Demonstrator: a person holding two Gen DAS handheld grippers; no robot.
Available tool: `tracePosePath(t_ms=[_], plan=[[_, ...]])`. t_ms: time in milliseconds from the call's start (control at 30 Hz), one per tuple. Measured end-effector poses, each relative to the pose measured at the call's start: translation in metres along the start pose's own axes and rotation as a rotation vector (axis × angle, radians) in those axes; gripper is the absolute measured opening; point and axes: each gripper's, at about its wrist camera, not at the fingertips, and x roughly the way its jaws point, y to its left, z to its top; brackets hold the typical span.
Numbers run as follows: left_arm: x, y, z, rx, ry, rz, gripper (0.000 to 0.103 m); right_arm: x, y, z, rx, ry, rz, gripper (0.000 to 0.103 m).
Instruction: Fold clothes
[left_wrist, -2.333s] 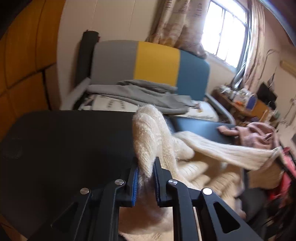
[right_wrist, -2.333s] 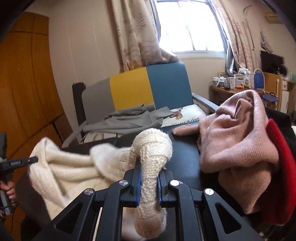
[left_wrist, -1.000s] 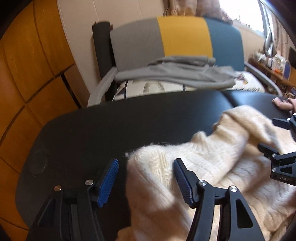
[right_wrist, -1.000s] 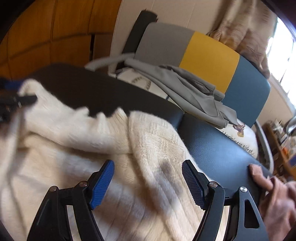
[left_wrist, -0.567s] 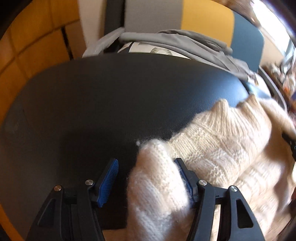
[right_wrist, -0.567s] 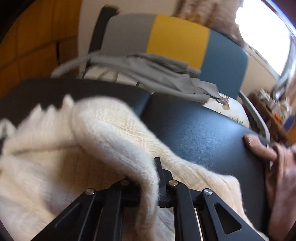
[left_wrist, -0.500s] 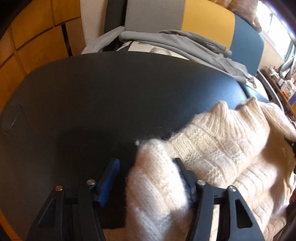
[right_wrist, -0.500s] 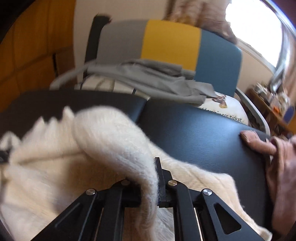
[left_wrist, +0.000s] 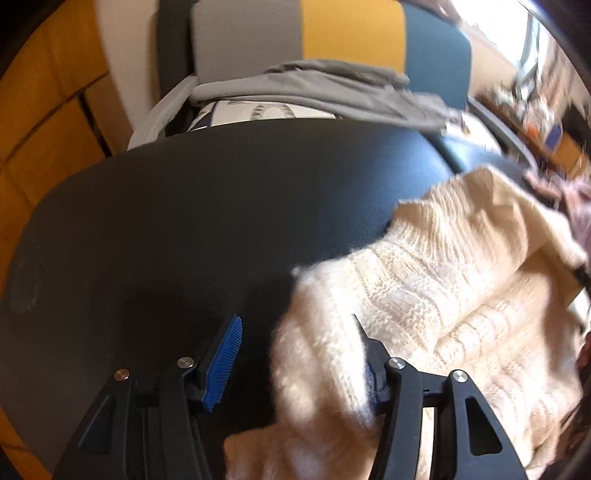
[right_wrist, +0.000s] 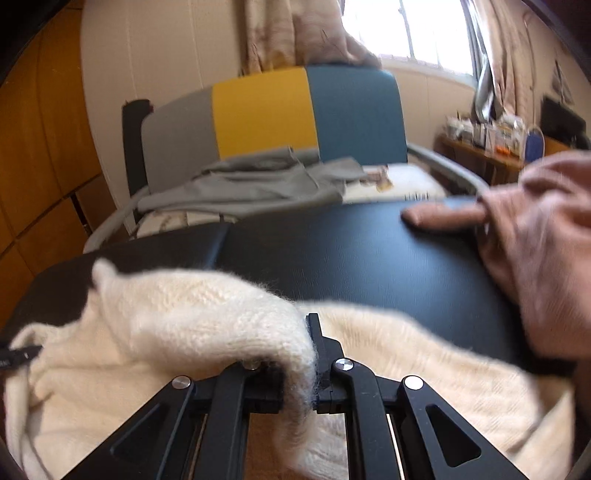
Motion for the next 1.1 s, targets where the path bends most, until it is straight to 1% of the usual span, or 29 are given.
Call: tracePosePath(t_ms=[67, 133, 200, 233, 267, 300, 333, 367, 400, 467, 567, 633, 767, 833, 967, 1067, 1100], plan=[[0.01, -0.012, 0.011, 0.061, 0.031, 0.036, 0.057, -0.001, -0.005, -0.001, 0.032, -0.009, 0.01, 0.01], [0.022, -0.018, 0.018, 0.091, 0.066, 0.058, 0.057, -0.002, -0.007, -0.002, 0.04, -0.024, 0.018, 0.01], [0.028, -0.018, 0.019, 0.071, 0.079, 0.05, 0.057, 0.002, -0.009, -0.003, 0.046, -0.013, 0.027, 0.01], [0.027, -0.016, 0.019, 0.041, 0.073, 0.038, 0.055, 0.004, -0.01, -0.003, 0.051, -0.007, 0.032, 0.01], [0.026, -0.014, 0.018, 0.013, 0.064, 0.028, 0.043, 0.005, -0.011, -0.003, 0.058, -0.002, 0.037, 0.01], [0.022, -0.014, 0.015, -0.009, 0.05, 0.024, 0.025, 0.007, -0.014, -0.003, 0.07, 0.004, 0.044, 0.01], [0.019, -0.013, 0.012, -0.031, 0.035, 0.019, 0.02, 0.008, -0.016, -0.004, 0.083, 0.009, 0.051, 0.01], [0.013, -0.014, 0.008, -0.044, 0.016, 0.02, 0.013, 0.009, -0.017, -0.004, 0.09, 0.015, 0.058, 0.01], [0.002, -0.017, 0.004, -0.033, -0.017, 0.029, 0.011, 0.01, -0.019, -0.004, 0.096, 0.022, 0.064, 0.01], [-0.026, -0.024, -0.002, -0.017, -0.103, 0.017, 0.009, 0.007, -0.019, -0.001, 0.089, 0.023, 0.073, 0.01], [-0.086, -0.026, -0.007, -0.042, -0.262, -0.031, 0.009, -0.019, -0.013, 0.011, 0.044, -0.033, 0.088, 0.01], [-0.127, -0.025, -0.009, -0.064, -0.365, -0.062, 0.009, -0.043, -0.011, 0.023, 0.042, -0.081, 0.11, 0.01], [-0.189, -0.024, -0.018, -0.102, -0.494, -0.098, 0.009, -0.101, -0.008, 0.053, 0.067, -0.207, 0.159, 0.01], [-0.213, -0.018, -0.016, -0.123, -0.557, -0.118, 0.009, -0.132, -0.008, 0.067, 0.086, -0.27, 0.205, 0.01], [-0.266, -0.012, -0.018, -0.149, -0.712, -0.144, 0.009, -0.193, -0.003, 0.093, 0.087, -0.374, 0.29, 0.01], [-0.307, -0.006, -0.027, -0.169, -0.823, -0.156, 0.009, -0.238, 0.003, 0.104, 0.081, -0.455, 0.341, 0.011], [-0.318, -0.004, -0.03, -0.181, -0.847, -0.167, 0.009, -0.252, 0.005, 0.106, 0.081, -0.479, 0.358, 0.011]])
